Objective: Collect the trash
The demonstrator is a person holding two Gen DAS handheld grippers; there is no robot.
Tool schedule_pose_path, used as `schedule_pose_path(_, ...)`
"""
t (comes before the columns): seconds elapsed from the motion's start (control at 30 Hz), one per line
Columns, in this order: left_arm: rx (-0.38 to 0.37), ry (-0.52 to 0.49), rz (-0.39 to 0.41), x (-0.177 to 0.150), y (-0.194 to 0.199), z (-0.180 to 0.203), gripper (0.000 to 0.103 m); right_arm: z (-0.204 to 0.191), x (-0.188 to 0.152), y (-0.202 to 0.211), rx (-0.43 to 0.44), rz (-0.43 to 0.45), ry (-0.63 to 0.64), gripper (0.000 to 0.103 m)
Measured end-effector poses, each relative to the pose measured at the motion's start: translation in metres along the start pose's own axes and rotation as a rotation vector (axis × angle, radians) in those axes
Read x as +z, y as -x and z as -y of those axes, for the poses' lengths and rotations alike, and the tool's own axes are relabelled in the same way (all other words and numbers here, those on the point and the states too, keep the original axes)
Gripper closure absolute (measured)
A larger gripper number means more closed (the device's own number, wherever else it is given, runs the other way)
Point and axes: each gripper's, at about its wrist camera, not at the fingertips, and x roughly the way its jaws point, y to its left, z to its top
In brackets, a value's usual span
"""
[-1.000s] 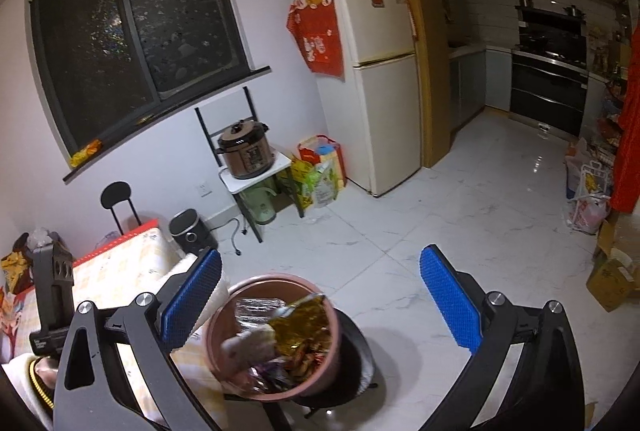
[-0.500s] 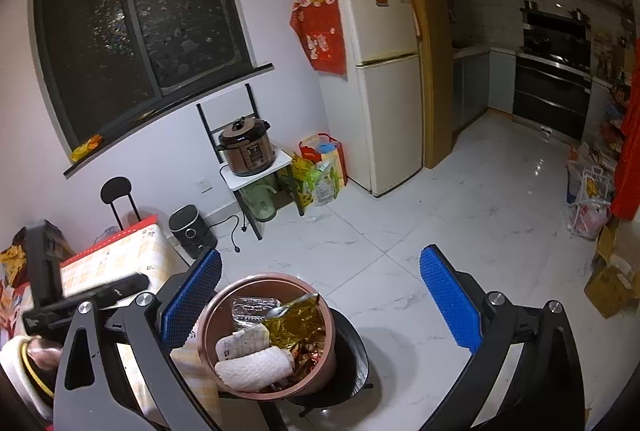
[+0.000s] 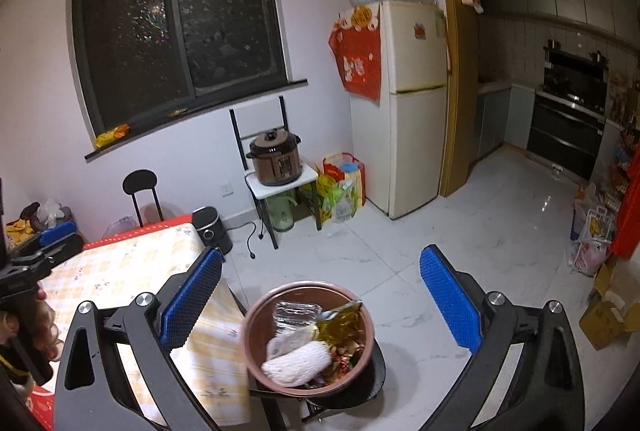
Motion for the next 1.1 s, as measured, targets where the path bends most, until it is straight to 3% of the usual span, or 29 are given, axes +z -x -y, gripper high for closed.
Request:
schedule_pose_path(0.23, 0.046, -0.048, 0.062, -0.005, 0.093, -0.028, 0.006, -0.066, -0.011, 0.058, -0.047, 0.038, 0.023, 0.005)
schedule_pose_path(0.57, 0.053, -0.072, 0.083, -0.032, 0.181, -0.064, 0.006, -0.135, -0.047, 0.119, -0.107, 0.050, 0.024, 0.005)
schedule_pose_path(1.1, 0.033, -0.100, 0.079, -0.065, 0.241, -0.085, 0.006, -0.184, -0.088, 0.167, -0.162, 0.042, 0.001, 0.005)
